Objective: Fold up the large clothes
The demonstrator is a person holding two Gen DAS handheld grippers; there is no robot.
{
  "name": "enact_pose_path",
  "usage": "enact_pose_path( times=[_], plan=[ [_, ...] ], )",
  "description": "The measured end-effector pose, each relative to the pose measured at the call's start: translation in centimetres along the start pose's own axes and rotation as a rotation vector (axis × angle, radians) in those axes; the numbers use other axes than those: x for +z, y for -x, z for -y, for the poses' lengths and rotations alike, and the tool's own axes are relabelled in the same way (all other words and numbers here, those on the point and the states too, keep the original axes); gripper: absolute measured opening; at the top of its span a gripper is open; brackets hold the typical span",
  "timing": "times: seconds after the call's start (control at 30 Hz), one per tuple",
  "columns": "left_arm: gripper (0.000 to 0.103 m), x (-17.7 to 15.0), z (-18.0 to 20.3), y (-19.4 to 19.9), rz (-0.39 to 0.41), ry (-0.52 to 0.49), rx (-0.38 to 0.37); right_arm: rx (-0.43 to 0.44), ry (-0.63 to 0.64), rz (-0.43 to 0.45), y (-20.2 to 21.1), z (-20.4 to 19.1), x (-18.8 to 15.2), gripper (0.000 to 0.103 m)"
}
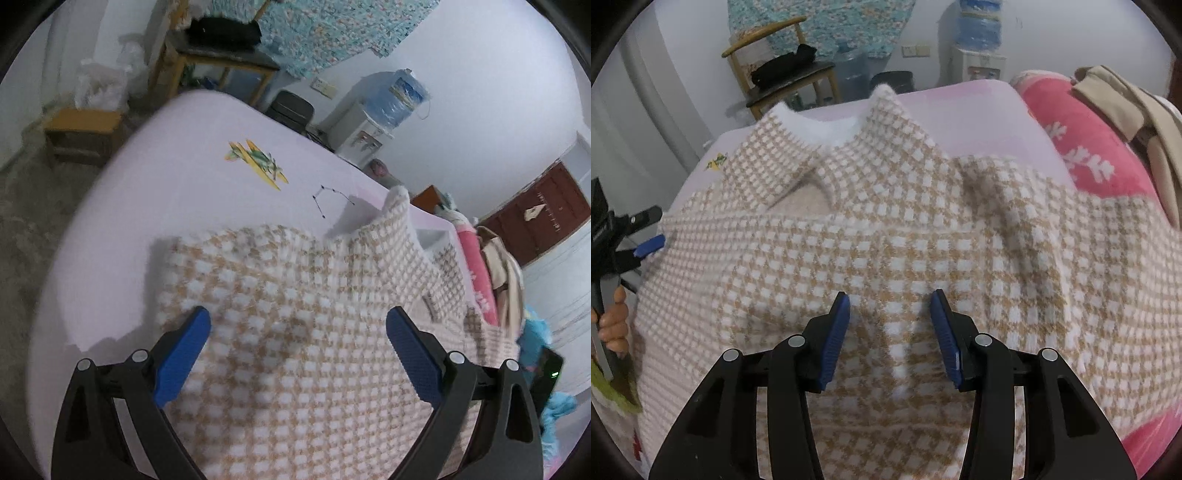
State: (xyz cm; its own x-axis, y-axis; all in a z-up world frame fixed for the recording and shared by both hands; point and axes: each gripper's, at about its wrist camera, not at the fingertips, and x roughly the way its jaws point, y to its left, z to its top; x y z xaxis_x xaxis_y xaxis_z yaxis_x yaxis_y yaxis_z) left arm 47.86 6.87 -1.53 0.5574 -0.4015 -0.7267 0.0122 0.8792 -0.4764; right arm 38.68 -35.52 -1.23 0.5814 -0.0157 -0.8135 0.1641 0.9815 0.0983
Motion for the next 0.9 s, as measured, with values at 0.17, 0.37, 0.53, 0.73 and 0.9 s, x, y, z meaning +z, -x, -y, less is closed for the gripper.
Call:
enact_pose_path(
  times=[0.17,0.37,0.53,0.73,0.9],
  plan=[
    [0.094,-3.8,5.0,3.0,0.007,-0.253,0.083,0.059,0.078,-0.007,1.8,-1.3,-2.1,0.053],
    [0.094,-9.7,9.5,1.3,-0.039,-0.497,0.236,-0.03,0.138,-0.016,1.5,-2.4,-3.1,0.056],
    [0.095,-12.0,9.2,-0.6,-0.064,-0.504,0.328,-0.055,0.204,0.004,2.9,-3.5,-4.5,0.063],
    [0.097,-12.3,8.2,-0.8,-0.062,-0.439,0.335,-0.052,0.181,0.012,4.2,-1.8,-5.8,0.063],
    [0.098,-12.5,8.4,-0.6,-0.049,-0.431,0.338,-0.047,0.041,0.08,8.5,3.2,-6.5,0.064]
  ],
)
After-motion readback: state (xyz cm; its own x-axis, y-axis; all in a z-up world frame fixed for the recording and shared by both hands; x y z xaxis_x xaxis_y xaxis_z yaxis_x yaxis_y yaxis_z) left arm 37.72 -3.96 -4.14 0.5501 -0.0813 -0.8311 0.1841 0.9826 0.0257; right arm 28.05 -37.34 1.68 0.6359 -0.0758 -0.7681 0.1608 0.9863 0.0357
